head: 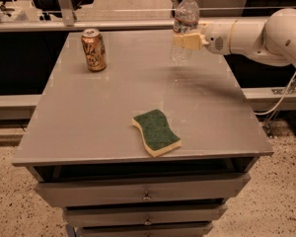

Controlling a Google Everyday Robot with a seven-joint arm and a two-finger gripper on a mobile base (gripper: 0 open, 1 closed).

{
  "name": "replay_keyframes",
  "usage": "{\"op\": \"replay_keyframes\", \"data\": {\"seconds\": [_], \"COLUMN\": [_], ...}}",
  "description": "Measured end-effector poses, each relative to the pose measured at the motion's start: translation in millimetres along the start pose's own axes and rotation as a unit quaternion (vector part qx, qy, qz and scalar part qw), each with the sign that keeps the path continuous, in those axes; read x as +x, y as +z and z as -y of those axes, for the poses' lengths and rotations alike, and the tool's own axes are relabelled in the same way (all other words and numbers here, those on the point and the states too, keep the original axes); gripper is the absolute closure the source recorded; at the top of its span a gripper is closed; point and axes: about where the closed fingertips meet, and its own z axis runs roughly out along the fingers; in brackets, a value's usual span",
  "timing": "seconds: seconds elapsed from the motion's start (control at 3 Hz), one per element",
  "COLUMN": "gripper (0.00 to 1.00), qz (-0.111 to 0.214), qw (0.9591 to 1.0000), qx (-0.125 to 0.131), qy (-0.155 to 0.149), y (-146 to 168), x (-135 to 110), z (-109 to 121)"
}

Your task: Pick water bottle

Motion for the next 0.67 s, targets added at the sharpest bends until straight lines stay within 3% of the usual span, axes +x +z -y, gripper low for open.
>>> {"op": "replay_keyframes", "data": {"seconds": [0.33, 0.67], "gripper": [1.0, 1.0], "qz": [-0.017, -0.021], "qw": [0.9955, 0.9946], "qx": [-0.094, -0.102], "qy": [0.002, 0.002], "y": [-10.5, -10.1], "x": [-20.6, -17.3], "z": [-59.1, -62.9]}}
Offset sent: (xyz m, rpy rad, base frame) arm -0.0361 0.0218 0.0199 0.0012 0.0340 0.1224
